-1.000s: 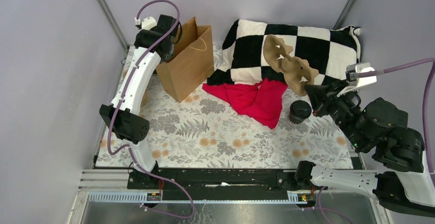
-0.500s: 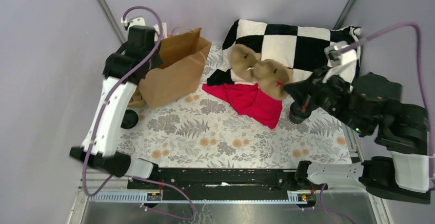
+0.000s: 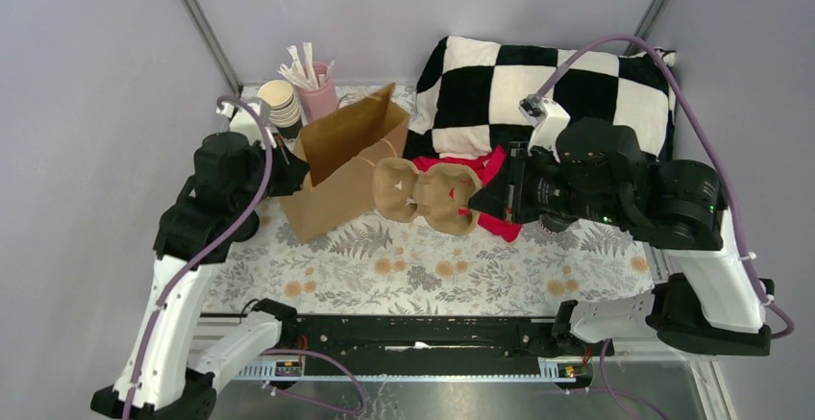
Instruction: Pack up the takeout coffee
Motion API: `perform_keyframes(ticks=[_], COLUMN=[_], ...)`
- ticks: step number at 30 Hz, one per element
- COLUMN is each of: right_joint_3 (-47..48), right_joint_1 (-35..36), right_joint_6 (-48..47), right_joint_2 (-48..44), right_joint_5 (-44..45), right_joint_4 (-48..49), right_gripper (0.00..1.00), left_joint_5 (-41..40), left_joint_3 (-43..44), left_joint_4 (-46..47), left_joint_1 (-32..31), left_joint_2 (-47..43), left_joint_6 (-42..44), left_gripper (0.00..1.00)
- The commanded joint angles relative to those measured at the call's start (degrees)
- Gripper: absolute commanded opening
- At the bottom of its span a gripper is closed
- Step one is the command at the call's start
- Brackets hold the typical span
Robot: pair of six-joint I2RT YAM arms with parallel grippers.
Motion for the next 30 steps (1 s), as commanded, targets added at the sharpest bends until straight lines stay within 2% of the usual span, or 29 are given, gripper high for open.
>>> perform_keyframes(ticks=[1,7,12,17,20,25,30], right_joint_3=[-2.8,-12.2,-12.8,-11.9,-9.8,-13.0,-5.0], right_joint_1=[0.1,0.2,0.2,0.2,0.2,0.2,0.2], right_joint_6=[6.4,10.3,10.8,9.2,7.6,2.9,-4.3], right_joint_2=[-5.8,-15.1,-16.8,-13.5,-11.0,-10.7,-4.5], right_joint_5=[-3.7,-3.5,-3.5,-5.2,-2.7,1.1,2.0], right_joint_4=[5.7,16.8,16.6,12.5,9.8,13.9,11.0], right_gripper=[0.00,0.00,0.00,0.00,0.00,0.00,0.00], left_joint_5=[5.8,7.4,10.6,11.7,10.4,7.3,6.9], left_joint_3=[-0.6,-2.1,-6.7,-9.5,-11.0,-14.4,-14.9], left_joint_4=[3.3,2.2,6.9,9.6,9.0,7.7,6.2], left_joint_1=[-0.1,-0.1,-0.1,-0.1,-0.1,-0.1,-0.1], left_joint_2=[-4.1,-6.3,-6.5,-5.9,-5.9,-8.2,-8.6], left_joint_6=[0.7,0.1,-2.0,-2.6,-3.6,-7.3,-11.6], left_gripper=[0.00,0.00,0.00,0.00,0.00,0.00,0.01])
